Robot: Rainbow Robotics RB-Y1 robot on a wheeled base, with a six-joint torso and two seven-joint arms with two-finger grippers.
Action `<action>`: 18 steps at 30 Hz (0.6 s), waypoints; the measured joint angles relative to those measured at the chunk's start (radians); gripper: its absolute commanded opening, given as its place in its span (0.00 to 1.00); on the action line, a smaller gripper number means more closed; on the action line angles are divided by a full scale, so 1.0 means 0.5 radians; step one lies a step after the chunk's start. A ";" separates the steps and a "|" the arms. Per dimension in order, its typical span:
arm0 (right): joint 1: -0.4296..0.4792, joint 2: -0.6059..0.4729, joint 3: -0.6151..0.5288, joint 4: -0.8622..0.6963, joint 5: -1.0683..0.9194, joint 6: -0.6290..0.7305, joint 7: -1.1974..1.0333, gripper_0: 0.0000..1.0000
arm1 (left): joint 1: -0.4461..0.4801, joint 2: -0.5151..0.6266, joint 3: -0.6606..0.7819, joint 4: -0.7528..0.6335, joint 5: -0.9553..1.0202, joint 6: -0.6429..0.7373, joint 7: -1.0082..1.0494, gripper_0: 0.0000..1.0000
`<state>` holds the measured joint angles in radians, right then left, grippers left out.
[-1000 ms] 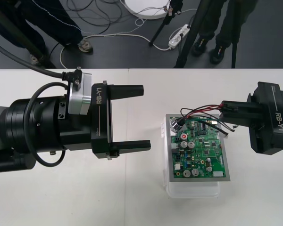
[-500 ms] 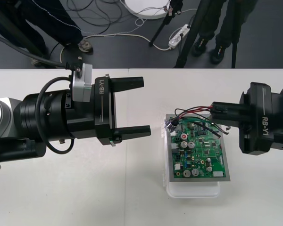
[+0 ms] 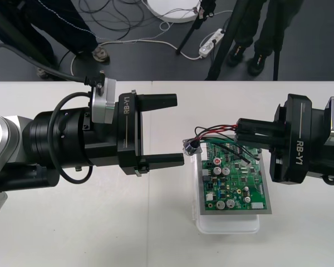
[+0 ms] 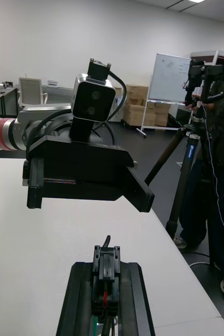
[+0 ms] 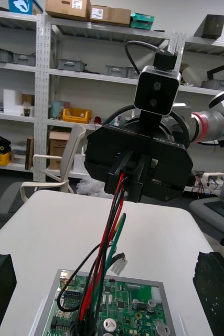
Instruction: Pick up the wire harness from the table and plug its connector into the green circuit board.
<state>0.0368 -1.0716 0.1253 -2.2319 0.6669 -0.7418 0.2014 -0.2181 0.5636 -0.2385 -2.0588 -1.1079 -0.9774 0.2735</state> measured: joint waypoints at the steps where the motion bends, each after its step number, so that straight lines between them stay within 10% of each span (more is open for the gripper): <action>1: 0.000 0.007 0.000 -0.005 0.015 0.001 0.000 0.00 | -0.004 0.000 -0.001 0.000 -0.010 0.000 0.000 1.00; 18: -0.043 0.039 0.183 -0.058 0.040 0.242 0.000 0.00 | -0.023 -0.002 -0.061 0.000 -0.030 -0.003 0.000 1.00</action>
<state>0.0153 -1.0522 0.2167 -2.2610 0.6871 -0.6210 0.2015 -0.2298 0.5629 -0.2691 -2.0587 -1.1228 -0.9787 0.2736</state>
